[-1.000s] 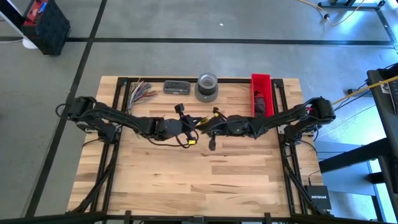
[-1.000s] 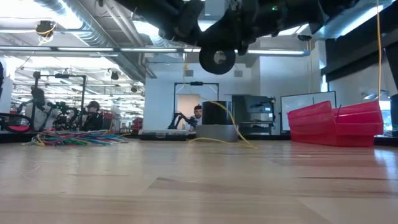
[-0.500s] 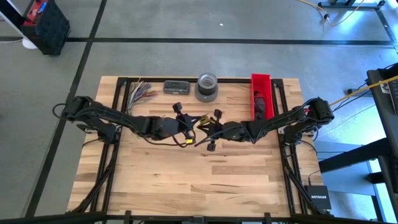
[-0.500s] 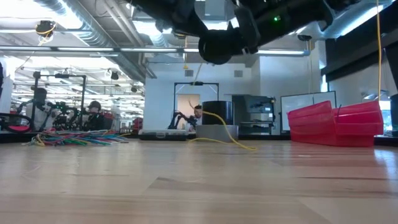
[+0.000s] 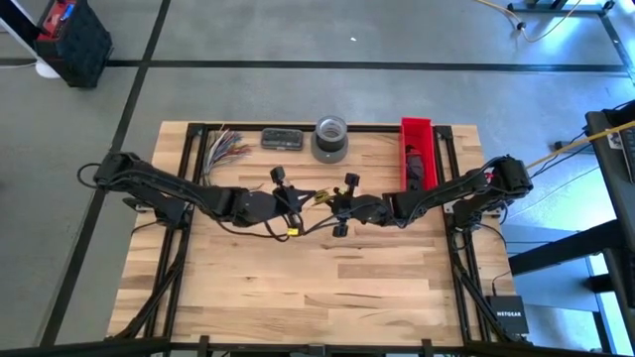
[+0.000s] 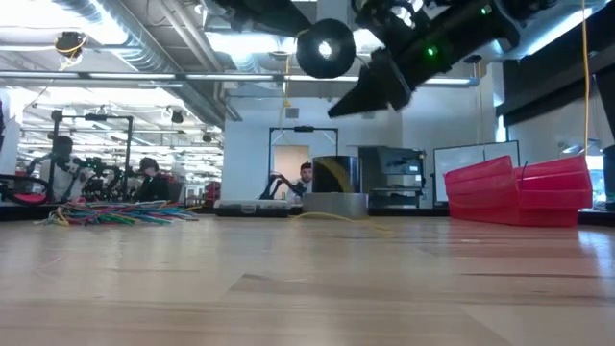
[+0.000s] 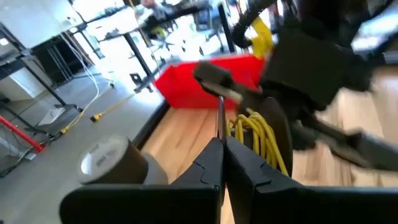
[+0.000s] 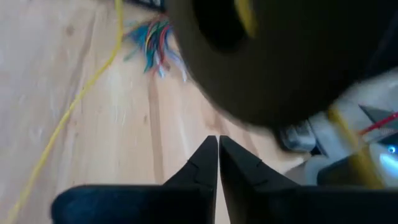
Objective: Coil cords
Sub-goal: Coil the yellow wire into the black spool
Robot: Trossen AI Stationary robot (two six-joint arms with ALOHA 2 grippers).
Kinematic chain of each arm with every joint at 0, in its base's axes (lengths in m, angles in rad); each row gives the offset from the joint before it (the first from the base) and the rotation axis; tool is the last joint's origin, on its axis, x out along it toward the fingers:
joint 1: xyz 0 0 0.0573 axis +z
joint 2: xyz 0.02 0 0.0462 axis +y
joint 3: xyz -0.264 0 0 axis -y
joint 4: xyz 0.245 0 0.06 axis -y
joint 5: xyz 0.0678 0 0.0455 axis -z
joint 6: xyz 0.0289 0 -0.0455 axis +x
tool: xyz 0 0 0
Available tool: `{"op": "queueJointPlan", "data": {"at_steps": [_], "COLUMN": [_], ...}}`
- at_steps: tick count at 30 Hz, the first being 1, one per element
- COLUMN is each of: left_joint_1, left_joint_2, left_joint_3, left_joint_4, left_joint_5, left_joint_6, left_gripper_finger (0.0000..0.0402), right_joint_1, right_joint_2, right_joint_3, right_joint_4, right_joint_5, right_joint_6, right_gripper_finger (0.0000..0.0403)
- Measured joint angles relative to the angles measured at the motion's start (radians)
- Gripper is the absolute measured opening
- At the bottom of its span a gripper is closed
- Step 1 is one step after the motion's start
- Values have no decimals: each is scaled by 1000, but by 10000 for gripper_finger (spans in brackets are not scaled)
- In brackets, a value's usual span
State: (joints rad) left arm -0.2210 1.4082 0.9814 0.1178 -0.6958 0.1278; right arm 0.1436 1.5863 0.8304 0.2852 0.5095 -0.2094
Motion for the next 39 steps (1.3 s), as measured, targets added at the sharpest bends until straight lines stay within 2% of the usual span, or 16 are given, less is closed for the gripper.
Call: {"op": "queueJointPlan", "data": {"at_steps": [6, 13, 16, 18, 23, 27, 29, 35, 39], "left_joint_1": [-8, -8, -14, -18, -19, -19, -19, -19, -19], "left_joint_2": [-2, -11, -21, -26, -30, -30, -30, -30, -30], "left_joint_3": [2, 1, 1, 1, 1, 1, 1, 0, 0], "left_joint_4": [-11, -47, -50, -53, -50, -51, -50, -57, -57], "left_joint_5": [0, 0, 0, -1, 0, 0, 0, -1, -3], "left_joint_6": [2, -1, -1, 0, -1, 2, 2, 2, 2], "left_gripper_finger": [0, 0, 0, 0, 0, 0, 0, 0, 0], "right_joint_1": [0, 1, 0, -1, -30, -61, -67, -66, -65], "right_joint_2": [-7, -137, -168, -161, -34, 97, 147, 207, 238], "right_joint_3": [-1, -1, -4, -25, -90, -90, -80, -13, 24], "right_joint_4": [-15, -230, -303, -265, 50, 251, 298, 306, 292], "right_joint_5": [-1, -2, -85, -175, -393, -406, -416, -520, -537], "right_joint_6": [52, 96, 109, 108, 74, 78, 89, 136, 183], "right_gripper_finger": [40, 126, 158, 172, 183, 182, 182, 182, 182]}}
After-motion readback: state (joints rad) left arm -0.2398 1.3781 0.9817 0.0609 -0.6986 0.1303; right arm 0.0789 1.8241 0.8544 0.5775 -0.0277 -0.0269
